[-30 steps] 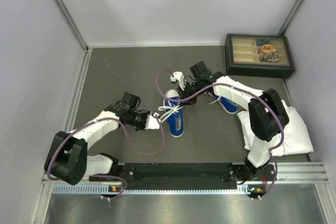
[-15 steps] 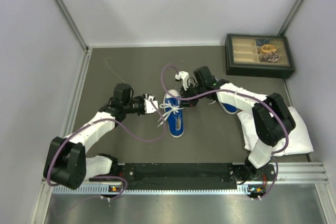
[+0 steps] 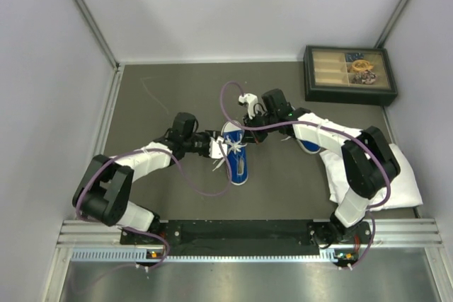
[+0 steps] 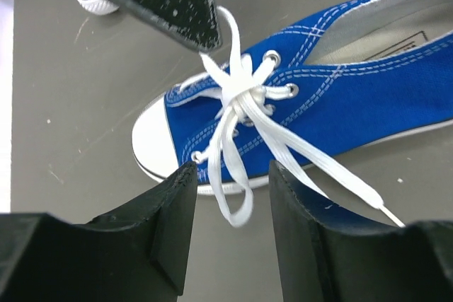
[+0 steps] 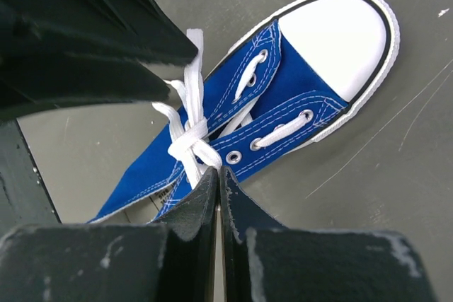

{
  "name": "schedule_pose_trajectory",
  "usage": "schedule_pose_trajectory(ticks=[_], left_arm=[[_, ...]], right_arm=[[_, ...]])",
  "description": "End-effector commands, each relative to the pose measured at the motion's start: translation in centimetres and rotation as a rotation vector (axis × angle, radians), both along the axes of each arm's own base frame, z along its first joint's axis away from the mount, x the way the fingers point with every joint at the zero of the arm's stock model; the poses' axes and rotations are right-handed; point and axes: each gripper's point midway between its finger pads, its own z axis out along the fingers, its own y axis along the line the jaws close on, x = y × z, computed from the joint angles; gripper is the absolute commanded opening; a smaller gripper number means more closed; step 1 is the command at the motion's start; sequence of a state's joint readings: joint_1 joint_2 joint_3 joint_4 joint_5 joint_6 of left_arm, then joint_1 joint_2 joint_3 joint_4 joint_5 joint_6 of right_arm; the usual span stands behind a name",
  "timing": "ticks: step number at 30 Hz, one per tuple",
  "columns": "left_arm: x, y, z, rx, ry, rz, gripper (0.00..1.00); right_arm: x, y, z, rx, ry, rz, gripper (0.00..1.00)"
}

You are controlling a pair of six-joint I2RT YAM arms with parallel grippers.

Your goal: Tie the shoes

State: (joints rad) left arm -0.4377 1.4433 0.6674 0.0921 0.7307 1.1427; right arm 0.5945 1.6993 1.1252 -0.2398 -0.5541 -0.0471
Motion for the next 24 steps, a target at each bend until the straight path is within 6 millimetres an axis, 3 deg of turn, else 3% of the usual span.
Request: schedule_pose_trajectory(ticks=[1,9,13,14,15,17,24], left_arm=[[2.0,-1.7,1.7,-0.004,-0.142,-0.058,0.5],[2.4,-3.4,0.5,0.035,-0.188,-0.116,0.45],[2.6,-3.8,0.2,0.046,-0.196,-0.125,0.37],[2.6,-3.8,0.2,0.047,-0.194,-0.125,0.32],[2.7,-3.8,0.3,0.048,-0.193,-0.123,0.15],[2.5,-3.7,0.1,0.06,-0.175,-0.123,0.01],[-0.1,-2.6,-0.2,0.055,-0.105,-0.117,0.0]], right_arm=[[0.6,0.5,2.5,0.055,-0.046,-0.027,0.0],[0.2,0.5,2.6,0.062,-0.01,-0.047,0.0],[0.1,0.3,2.7,0.06,-0.003,-0.056,0.0],[0.1,0.2,2.7,0.058,0.002,-0.062,0.0],[0.0,0.2,2.7,0.055,0.011,-0.07,0.0],[0.1,-0.2,2.7,0.044,0.01,-0.101,0.0],[-0.4,-2.8,1.0,-0.029,0.106,-0.323,0.0]])
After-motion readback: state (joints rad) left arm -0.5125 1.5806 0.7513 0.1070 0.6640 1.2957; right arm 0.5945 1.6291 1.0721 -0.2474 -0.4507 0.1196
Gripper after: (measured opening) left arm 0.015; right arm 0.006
